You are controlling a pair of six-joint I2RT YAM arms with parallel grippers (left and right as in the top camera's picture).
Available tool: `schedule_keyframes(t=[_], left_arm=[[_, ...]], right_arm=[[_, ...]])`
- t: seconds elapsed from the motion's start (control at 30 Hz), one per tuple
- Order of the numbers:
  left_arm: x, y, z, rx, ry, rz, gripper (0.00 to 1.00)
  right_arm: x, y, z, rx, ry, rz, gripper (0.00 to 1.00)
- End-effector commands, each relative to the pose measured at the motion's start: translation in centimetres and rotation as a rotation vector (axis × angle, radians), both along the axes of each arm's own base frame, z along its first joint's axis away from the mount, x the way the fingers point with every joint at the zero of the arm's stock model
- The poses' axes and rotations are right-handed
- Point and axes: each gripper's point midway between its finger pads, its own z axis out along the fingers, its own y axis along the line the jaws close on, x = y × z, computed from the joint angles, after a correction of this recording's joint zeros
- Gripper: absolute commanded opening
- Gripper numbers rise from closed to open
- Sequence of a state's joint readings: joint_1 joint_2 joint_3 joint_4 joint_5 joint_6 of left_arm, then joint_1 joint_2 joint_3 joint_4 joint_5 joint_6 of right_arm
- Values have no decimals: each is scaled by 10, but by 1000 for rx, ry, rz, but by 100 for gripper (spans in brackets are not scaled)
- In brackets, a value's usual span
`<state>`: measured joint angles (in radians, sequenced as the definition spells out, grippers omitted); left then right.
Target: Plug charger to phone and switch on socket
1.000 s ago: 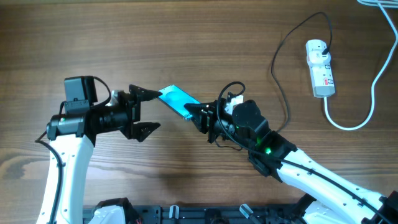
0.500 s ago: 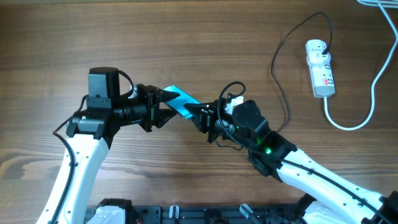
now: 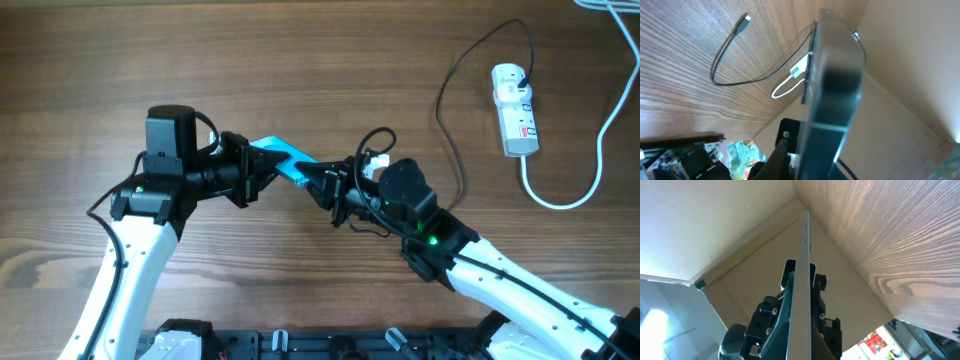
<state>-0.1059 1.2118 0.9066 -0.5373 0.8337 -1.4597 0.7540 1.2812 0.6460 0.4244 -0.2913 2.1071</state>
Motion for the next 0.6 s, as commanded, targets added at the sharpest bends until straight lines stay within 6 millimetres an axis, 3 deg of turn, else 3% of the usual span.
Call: schedule_keyframes(t=[0.0,0.17,0.2,0.23,0.4,0.5,0.57], left_arm=[[2,2,4,-53,100,87,4],[8,2,8,-86,128,132,4],[8,2,8,-90,137,139,4],[11,3,8,-82,128,147,4],[20,16,-2,75,-38,120,4],[27,25,-7,260,-260,7,4],[25,24,-8,333,-383,-99,4]], right_arm=[[-1,3,12,2,-54,5,7],[2,1,12,0,-57,-13,8],[2,1,12,-1,-57,-13,13],[2,2,12,-1,-56,-10,31],[-2,1,-1,-37,-16,2,54],[-13,-6,-37,-160,74,31,79],[-11,-23,-66,-378,-29,38,99]])
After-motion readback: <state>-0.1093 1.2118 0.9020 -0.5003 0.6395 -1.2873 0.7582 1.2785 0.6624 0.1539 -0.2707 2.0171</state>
